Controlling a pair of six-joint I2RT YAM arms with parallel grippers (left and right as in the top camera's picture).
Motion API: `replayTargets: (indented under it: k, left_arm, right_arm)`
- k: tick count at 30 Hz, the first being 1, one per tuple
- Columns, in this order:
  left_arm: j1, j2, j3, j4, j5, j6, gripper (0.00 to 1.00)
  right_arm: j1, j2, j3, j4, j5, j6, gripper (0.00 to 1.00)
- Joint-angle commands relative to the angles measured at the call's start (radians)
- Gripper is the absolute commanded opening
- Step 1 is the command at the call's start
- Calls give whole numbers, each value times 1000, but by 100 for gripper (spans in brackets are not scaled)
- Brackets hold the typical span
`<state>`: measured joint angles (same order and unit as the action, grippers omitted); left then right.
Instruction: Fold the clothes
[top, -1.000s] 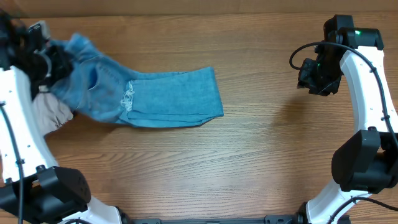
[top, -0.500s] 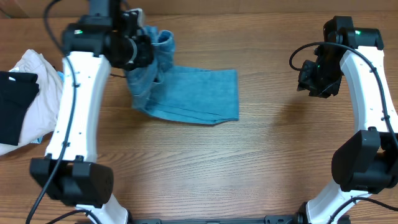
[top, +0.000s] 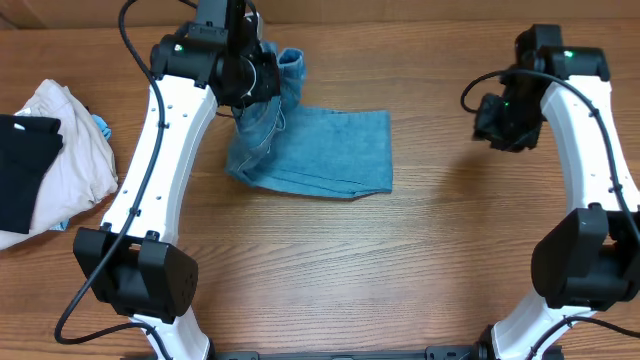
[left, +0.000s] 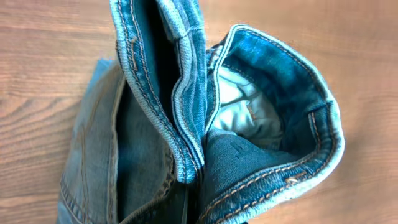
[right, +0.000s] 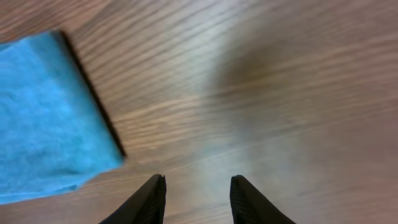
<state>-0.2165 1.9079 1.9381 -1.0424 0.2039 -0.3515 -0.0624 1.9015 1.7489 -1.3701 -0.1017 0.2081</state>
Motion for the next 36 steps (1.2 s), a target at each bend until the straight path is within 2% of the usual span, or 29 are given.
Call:
replayTargets:
  k: [1,9,12,14,24,36]
  left_arm:
    - [-17,1,28,47,7,-79,4]
    - [-60,2,28,75,-5,-83,4]
    - [-66,2,28,75,-5,-83,4]
    - [-66,2,28,75,-5,-83,4]
    - [-90,2,28,107,-1,-107,4]
    - [-167,2,27,131,-21,-209,4]
  right_arm:
    - [57,30,-76,63,-77,-35,36]
    - [227,119,-192,288,-114,-20,36]
    - [266,174,-193,338,-57,55,35]
    - [275,208,-193,360,-57,55,36]
    - [284,329,-193,372,-166,46,35]
    - [297,333,-193,371,-165,46,34]
